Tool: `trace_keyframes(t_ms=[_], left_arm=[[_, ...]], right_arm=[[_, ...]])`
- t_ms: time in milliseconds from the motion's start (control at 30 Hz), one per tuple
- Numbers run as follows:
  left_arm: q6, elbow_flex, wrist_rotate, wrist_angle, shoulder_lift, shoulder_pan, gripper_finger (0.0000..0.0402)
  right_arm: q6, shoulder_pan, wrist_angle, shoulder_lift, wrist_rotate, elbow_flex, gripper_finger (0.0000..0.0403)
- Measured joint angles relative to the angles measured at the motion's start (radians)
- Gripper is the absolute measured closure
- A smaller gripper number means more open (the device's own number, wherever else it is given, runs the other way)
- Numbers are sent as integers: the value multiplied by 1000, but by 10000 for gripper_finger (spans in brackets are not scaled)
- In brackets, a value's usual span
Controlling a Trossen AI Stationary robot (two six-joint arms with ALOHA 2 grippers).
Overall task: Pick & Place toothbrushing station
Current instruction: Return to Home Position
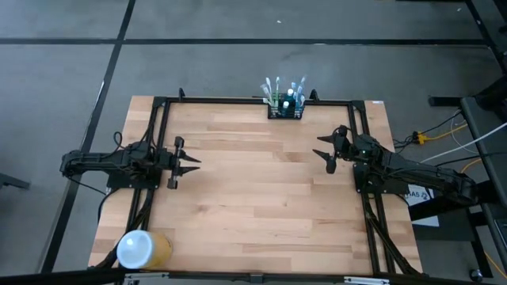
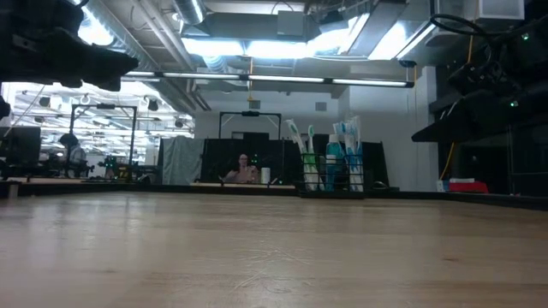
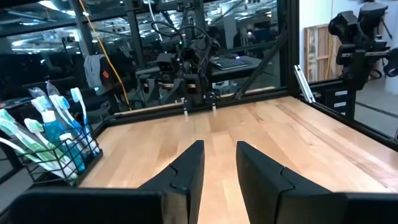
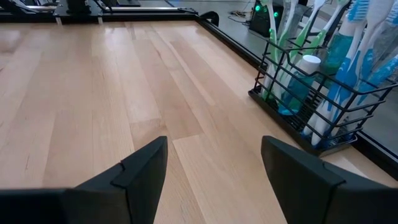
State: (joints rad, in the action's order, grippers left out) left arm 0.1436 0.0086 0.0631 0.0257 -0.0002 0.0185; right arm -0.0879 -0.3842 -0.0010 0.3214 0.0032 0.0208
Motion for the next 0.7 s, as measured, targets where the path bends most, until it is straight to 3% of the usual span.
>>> trace_keyframes(t_ms=[233,333,500,700], left_arm=[[0,0,0,0,0,0,313],[0,0,0,0,0,0,313],[0,0,0,0,0,0,313],[0,0,0,0,0,0,313]], right_arm=[[-25,16,-8,-24,0,0,141],[-31,88,0,-135,-15,0,141],[-174,166,-3,-301,-16,2,140],[12,280,5,-322,-70,2,140]])
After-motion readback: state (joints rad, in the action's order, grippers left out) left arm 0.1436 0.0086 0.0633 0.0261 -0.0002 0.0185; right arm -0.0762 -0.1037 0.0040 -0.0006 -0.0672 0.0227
